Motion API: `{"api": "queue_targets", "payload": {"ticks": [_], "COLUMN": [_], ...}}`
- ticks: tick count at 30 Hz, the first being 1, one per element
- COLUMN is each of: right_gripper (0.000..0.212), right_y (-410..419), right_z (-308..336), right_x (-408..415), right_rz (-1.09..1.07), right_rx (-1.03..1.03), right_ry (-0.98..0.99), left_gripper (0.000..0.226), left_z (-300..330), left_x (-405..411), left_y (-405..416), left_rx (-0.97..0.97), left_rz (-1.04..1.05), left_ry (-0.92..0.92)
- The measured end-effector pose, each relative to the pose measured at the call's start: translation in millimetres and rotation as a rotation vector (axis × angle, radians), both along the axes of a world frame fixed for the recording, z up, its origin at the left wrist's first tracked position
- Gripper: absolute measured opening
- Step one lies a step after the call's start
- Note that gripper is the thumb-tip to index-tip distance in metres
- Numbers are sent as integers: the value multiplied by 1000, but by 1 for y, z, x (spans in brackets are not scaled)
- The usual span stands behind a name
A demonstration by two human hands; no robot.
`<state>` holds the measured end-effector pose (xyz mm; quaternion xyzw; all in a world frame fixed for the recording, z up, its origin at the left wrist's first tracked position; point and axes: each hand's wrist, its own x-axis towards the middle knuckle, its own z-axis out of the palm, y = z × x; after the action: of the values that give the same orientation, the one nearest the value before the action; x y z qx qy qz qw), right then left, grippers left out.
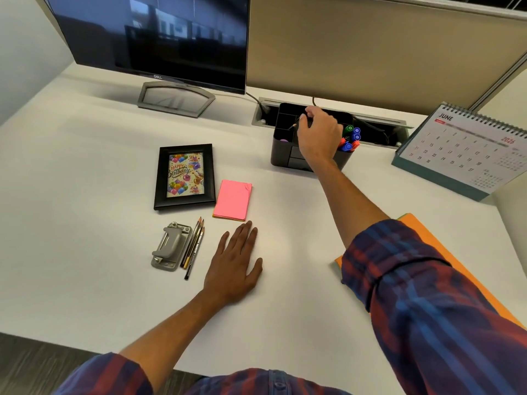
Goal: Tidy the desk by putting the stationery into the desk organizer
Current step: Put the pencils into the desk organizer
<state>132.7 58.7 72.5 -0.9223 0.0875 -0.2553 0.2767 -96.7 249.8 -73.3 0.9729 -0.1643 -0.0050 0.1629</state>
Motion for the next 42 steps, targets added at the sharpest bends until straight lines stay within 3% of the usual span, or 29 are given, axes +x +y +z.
{"api": "queue_targets", "payload": {"ticks": [8,13,19,29,42], "right_gripper": [24,27,29,30,23], "right_y": [50,95,125,163,182], "right_z": [-33,-65,-85,-86,-73], "right_x": [-56,-102,-131,-153,-148], "right_rz": [278,468,547,556,452], "right_rx": [0,-52,-26,-20,-43], "right_ry": [-85,150,366,510,616], "left_gripper": [68,67,64,73,83], "left_z": [2,3,6,-3,-8], "left_x": [0,1,0,-5,-5], "left_y": [-1,-1,1,3,6], "left_rx": [2,14,-11,49,50], "left_rz": [-4,-8,-45,28,-56], "left_ry": [-8,-6,-23,-22,-35]}}
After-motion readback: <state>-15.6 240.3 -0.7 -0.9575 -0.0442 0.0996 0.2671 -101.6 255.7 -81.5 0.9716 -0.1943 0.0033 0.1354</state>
